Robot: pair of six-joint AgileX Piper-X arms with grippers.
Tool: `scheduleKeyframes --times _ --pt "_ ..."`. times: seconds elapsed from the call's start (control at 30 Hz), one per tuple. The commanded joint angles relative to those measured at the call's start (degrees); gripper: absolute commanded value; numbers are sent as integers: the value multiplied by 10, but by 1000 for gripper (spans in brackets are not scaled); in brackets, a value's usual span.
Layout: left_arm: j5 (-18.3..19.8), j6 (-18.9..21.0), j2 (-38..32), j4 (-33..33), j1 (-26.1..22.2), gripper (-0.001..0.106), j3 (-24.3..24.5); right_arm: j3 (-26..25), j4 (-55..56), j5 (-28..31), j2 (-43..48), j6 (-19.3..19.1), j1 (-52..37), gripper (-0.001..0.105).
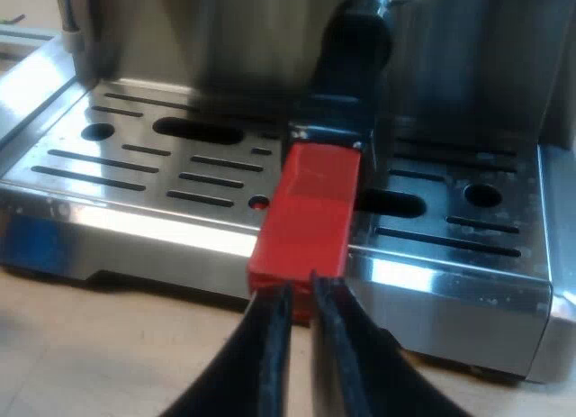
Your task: Grind coffee beans and then tamp
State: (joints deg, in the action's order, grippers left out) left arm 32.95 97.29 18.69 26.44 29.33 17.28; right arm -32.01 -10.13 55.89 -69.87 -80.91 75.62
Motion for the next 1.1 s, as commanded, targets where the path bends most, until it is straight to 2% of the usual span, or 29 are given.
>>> scheduleKeyframes --times 0.03,0.2,0.37,0.43,0.5,0.77,0.97,1.1 --pt "20 3 1 -11 3 98 0 -1 -4 7 0 2 -16 9" --pt "21 3 1 -11 3 98 0 -1 -7 5 0 2 -41 9" --pt "21 3 1 -11 3 98 0 -1 -38 28 0 -9 -41 9" --pt "21 3 1 -11 3 98 0 -1 -51 41 0 -25 -41 9" --pt "21 3 1 -11 3 98 0 -1 -74 54 0 -63 -41 9" --pt "21 3 1 -11 3 98 0 -1 -146 53 0 -149 -41 9" --pt "21 3 1 -11 3 98 0 -1 -143 53 0 -153 -41 9" --pt "21 3 1 -11 3 98 0 -1 -128 53 0 -133 -41 9"
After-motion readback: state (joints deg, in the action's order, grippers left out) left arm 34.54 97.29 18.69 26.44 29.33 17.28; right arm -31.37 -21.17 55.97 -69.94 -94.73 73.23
